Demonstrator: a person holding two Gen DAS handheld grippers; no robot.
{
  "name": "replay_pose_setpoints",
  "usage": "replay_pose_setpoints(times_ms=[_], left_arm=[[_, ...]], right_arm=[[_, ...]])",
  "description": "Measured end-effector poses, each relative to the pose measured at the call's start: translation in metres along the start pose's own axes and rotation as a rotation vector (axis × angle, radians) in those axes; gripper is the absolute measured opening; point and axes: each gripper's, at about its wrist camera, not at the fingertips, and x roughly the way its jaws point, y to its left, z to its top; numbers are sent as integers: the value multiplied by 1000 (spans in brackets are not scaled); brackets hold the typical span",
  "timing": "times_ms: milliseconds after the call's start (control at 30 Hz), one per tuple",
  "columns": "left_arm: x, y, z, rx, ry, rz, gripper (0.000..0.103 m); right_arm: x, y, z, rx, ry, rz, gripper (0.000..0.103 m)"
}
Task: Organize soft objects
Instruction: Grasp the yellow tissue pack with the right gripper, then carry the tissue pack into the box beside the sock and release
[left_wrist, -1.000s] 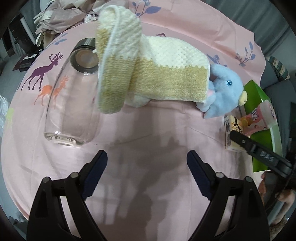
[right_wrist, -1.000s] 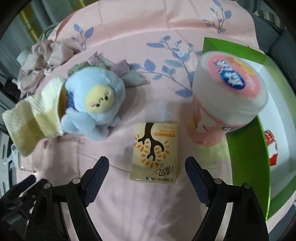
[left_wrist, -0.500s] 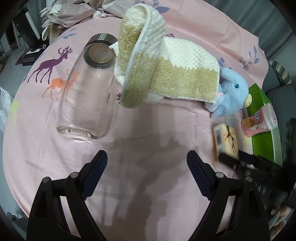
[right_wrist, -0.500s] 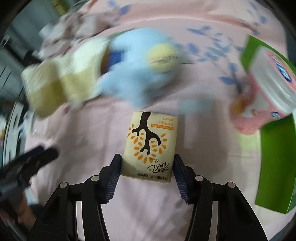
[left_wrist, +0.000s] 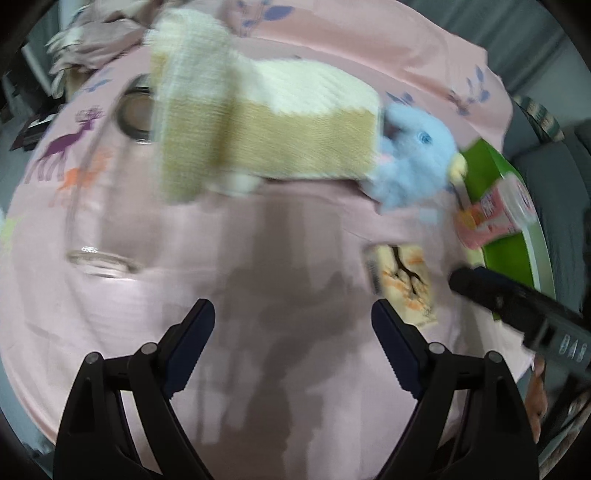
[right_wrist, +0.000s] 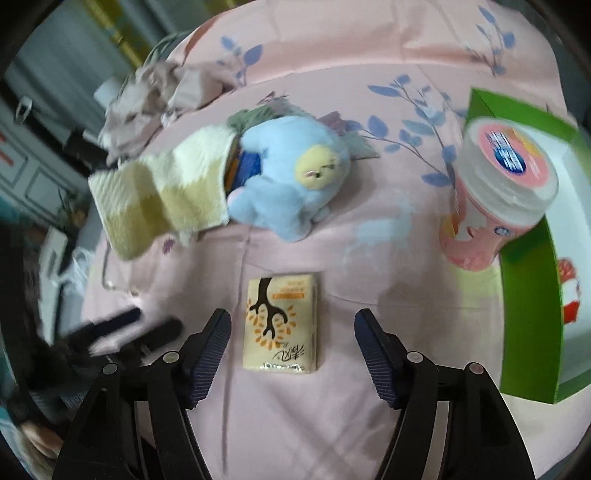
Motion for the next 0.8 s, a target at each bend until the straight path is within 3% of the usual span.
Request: replay_pose_setpoints(times_ms=[100,333,433,567,800], left_arm=[[9,-14,-4,15,24,-63,71],[37,-39,-4,39,82,-157,40],[43,-43,-3,25,87,-207,29],[43,-45,-3,28,75,-214,28],[21,-64,-4,110,-5,-178,27]], right_arm=[[10,-6,2,43,19,36,70],[40,-8,-1,45,112,36,45],[47,-12,-3,50,137,65,43],[48,-11,-3,54,126,82,39],[27,6,-2,2,64,35,39]])
